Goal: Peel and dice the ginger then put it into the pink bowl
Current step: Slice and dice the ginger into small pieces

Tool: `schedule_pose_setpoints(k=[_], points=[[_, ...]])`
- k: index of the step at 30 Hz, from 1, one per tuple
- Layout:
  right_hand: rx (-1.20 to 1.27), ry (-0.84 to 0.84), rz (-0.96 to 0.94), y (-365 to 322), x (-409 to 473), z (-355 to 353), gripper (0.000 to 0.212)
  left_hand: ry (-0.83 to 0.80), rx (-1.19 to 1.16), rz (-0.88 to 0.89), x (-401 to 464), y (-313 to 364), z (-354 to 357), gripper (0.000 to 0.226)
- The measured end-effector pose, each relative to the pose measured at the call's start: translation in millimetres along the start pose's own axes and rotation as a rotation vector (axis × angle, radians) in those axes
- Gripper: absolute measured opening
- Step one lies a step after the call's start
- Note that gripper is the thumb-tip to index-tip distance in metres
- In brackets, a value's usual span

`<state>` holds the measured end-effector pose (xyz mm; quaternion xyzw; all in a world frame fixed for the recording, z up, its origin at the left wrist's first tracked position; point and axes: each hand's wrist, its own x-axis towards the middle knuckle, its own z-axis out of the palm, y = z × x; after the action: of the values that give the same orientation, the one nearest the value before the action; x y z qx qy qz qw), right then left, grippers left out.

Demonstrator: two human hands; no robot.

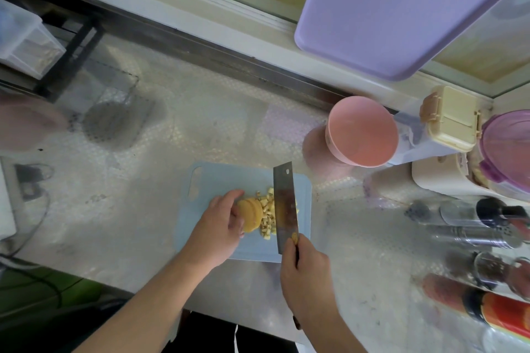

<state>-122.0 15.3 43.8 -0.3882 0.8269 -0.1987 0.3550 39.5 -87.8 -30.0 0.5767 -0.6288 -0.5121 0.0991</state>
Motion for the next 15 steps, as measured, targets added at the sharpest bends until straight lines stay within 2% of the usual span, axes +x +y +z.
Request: schedule_pose_setpoints(k=[2, 6, 11, 15], points=[[0.008, -0.009, 0.019, 0.9, 1.8, -1.6, 0.041, -0.031, 0.196, 0.071, 2.0, 5.4, -7.2, 0.057], [0.022, -0.026, 0.029, 1.0, 2.9, -3.3, 0.040, -0.136, 0.335, 0.138, 11.8, 19.1, -20.1, 0.055], [0.014, -0.043, 0.040, 1.9, 2.0, -3.8, 0.040, -0.186, 0.390, 0.180, 18.5, 30.7, -27.9, 0.035], [0.017, -0.055, 0.034, 1.6, 2.1, -3.7, 0.040, -0.187, 0.365, 0.174, 11.8, 24.8, -30.4, 0.029]])
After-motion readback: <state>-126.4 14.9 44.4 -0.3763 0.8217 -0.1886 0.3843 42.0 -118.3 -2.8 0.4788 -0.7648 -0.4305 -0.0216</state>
